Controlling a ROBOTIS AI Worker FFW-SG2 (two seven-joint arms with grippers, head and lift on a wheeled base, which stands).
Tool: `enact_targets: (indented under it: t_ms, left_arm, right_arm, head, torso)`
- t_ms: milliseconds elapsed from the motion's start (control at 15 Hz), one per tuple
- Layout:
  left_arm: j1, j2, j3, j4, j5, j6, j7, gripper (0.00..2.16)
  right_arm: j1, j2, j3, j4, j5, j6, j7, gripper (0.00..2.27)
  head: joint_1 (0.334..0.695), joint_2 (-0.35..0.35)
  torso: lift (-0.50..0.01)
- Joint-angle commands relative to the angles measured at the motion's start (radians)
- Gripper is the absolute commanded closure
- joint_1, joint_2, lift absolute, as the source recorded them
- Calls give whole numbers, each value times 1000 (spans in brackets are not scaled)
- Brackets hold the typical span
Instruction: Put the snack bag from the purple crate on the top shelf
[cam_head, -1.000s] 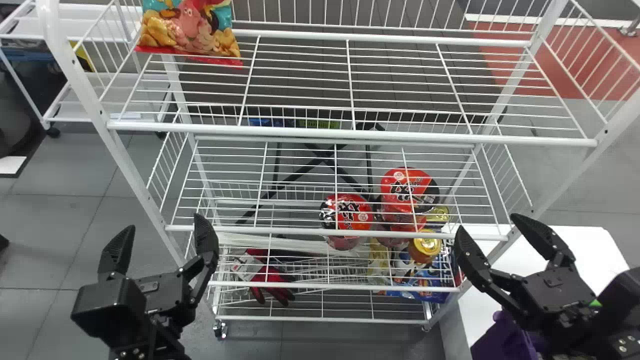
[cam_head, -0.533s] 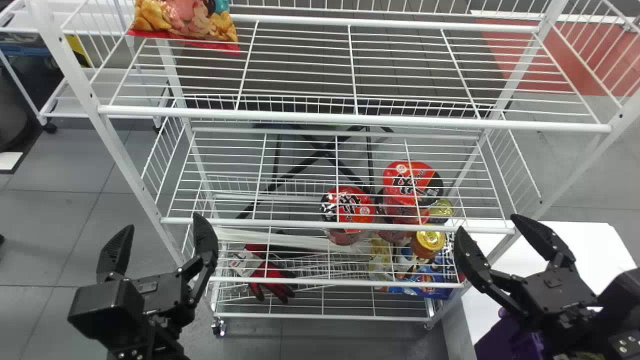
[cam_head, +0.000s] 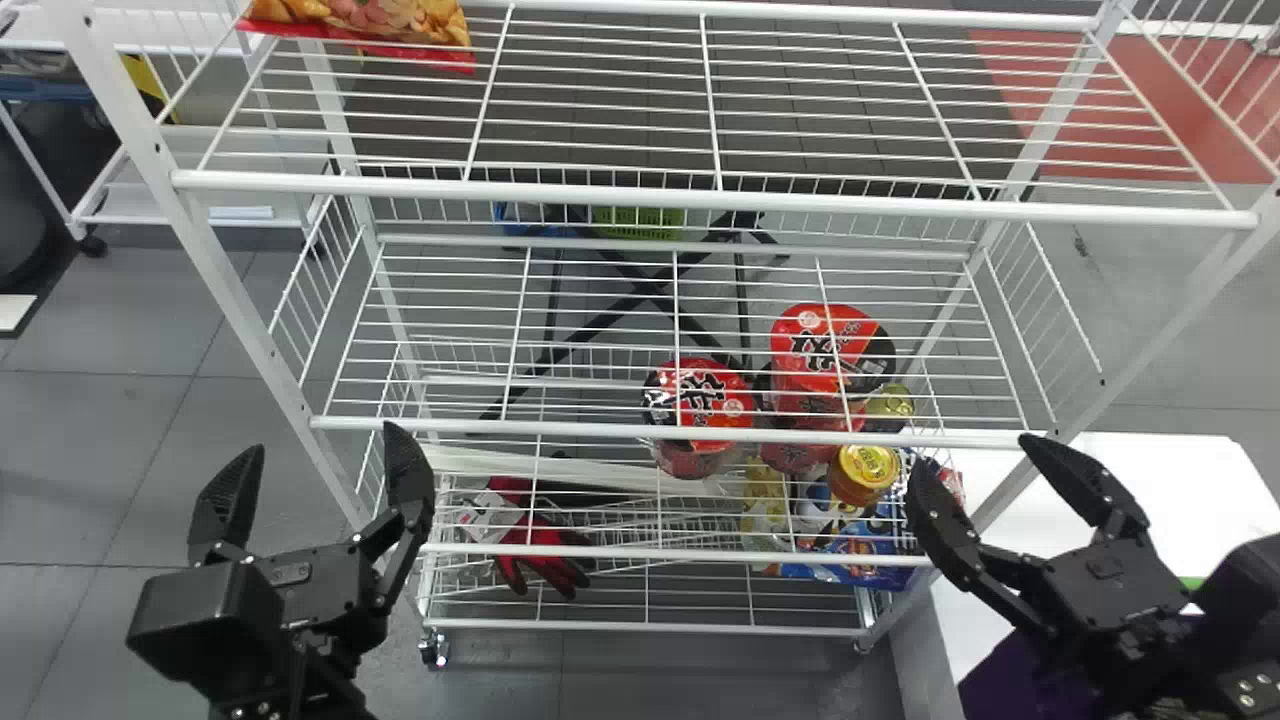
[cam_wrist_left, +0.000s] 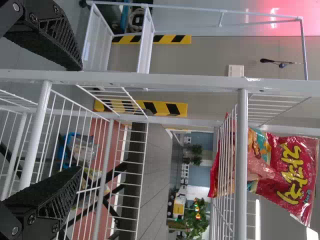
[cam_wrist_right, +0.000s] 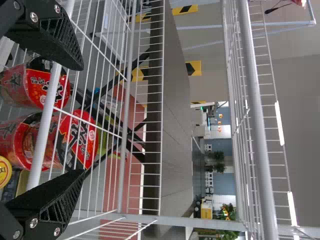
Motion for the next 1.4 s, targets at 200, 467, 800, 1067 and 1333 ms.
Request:
enact_targets:
  t_ms: [200,467,800,1067,1333]
  left_arm:
    - [7,0,2,-13,-3,0,0,110]
    - [10,0,3,-19,-3,0,0,110]
    - [18,0,8,-24,-3,0,2,110]
    - [23,0,8,-24,-3,-15,3,110]
    - [23,0,6,-22,-3,-21,3,110]
  right_arm:
    - [2,-2,1,-1,3,-8,0,80]
    - [2,-2,6,-2,11,-8,0,80]
    - [5,-4,8,-2,9,-11,-2,80]
    - [8,-5,6,-4,7,-14,-2,80]
    - [12,-5,6,-2,4,-23,-2,80]
  head:
    - [695,-40]
    - [695,-37]
    - [695,-34]
    - [695,-32]
    - [695,-32]
  torso:
    - [-301]
    - [-317]
    - [-337]
    - [-353]
    - [-368]
